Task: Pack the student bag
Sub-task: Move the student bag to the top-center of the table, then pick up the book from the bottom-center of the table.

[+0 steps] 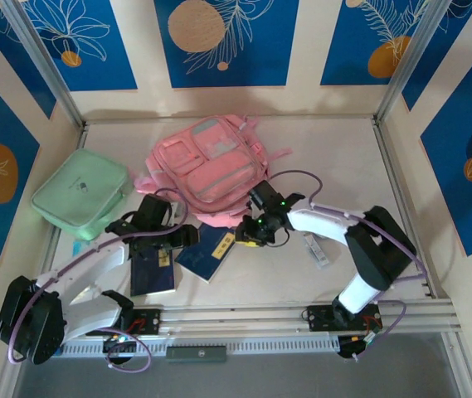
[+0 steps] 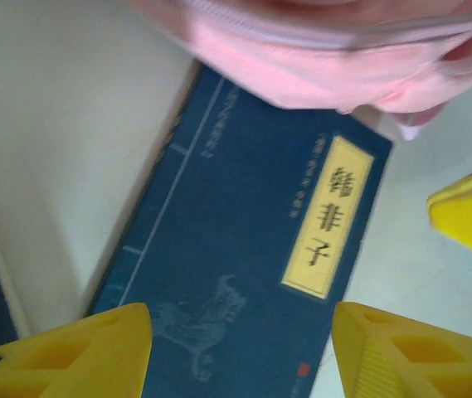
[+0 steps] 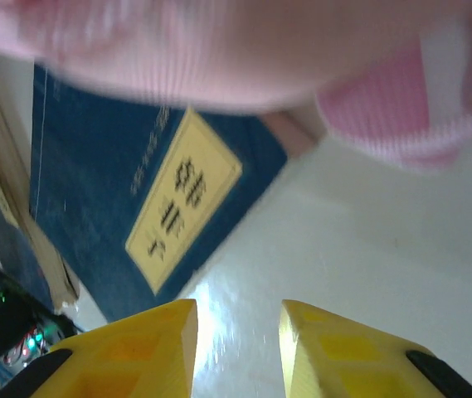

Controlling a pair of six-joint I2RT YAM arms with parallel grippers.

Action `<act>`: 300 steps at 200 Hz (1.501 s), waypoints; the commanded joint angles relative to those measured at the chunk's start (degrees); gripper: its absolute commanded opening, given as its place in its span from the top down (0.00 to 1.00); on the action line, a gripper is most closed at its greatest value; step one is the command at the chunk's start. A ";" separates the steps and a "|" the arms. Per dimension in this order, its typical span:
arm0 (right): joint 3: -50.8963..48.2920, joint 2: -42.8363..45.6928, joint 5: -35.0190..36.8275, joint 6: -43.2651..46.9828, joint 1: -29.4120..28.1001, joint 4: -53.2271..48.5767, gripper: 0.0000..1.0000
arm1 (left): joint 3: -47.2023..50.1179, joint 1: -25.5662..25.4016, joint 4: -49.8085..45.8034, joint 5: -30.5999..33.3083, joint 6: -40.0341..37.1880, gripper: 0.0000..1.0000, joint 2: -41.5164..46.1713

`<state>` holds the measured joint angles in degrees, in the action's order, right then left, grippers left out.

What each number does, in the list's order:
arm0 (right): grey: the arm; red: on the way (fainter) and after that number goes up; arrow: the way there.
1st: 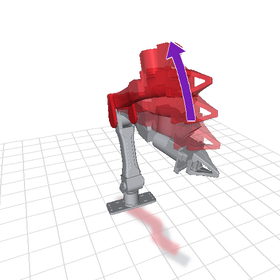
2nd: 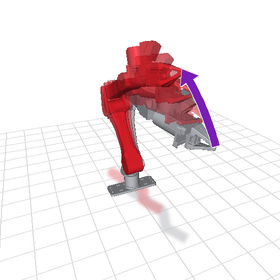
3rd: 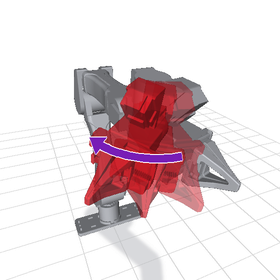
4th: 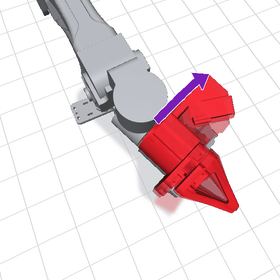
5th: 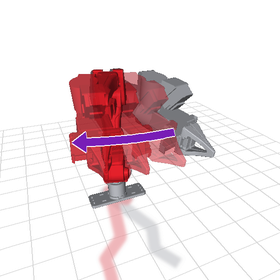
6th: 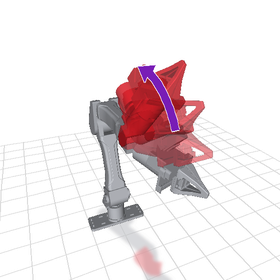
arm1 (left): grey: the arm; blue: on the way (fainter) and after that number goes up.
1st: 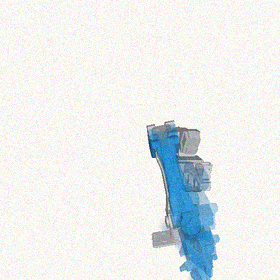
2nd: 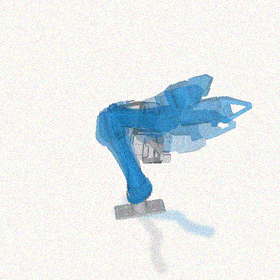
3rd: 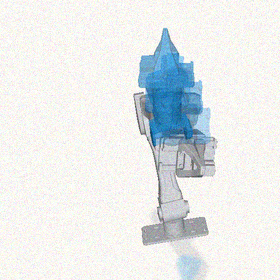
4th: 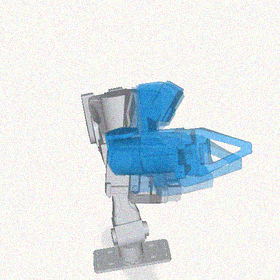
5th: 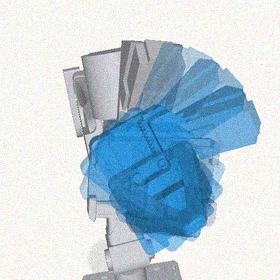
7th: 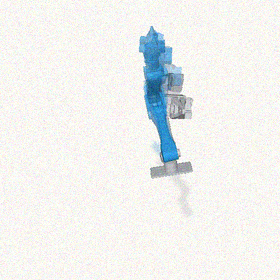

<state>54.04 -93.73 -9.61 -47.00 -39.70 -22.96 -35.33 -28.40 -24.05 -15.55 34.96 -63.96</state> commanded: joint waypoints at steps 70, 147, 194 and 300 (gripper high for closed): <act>14.53 -12.79 3.42 3.05 3.92 7.22 0.71 | 1.67 -2.01 7.36 2.35 0.24 0.31 -11.99; 12.58 -7.01 3.03 6.59 6.19 -5.31 0.62 | 1.00 -17.17 3.95 5.93 14.55 0.32 -9.80; 3.19 3.07 -1.45 4.36 6.21 -14.15 0.45 | 1.39 -22.84 2.44 13.74 21.40 0.34 -5.38; -1.92 0.54 0.64 -6.06 -5.80 -4.55 0.38 | 4.26 -23.10 10.46 11.93 24.71 0.42 -10.71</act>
<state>52.03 -91.48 -9.76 -50.35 -44.38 -30.33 -32.47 -51.16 -16.40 -2.92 58.28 -73.58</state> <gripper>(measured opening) 0.623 0.583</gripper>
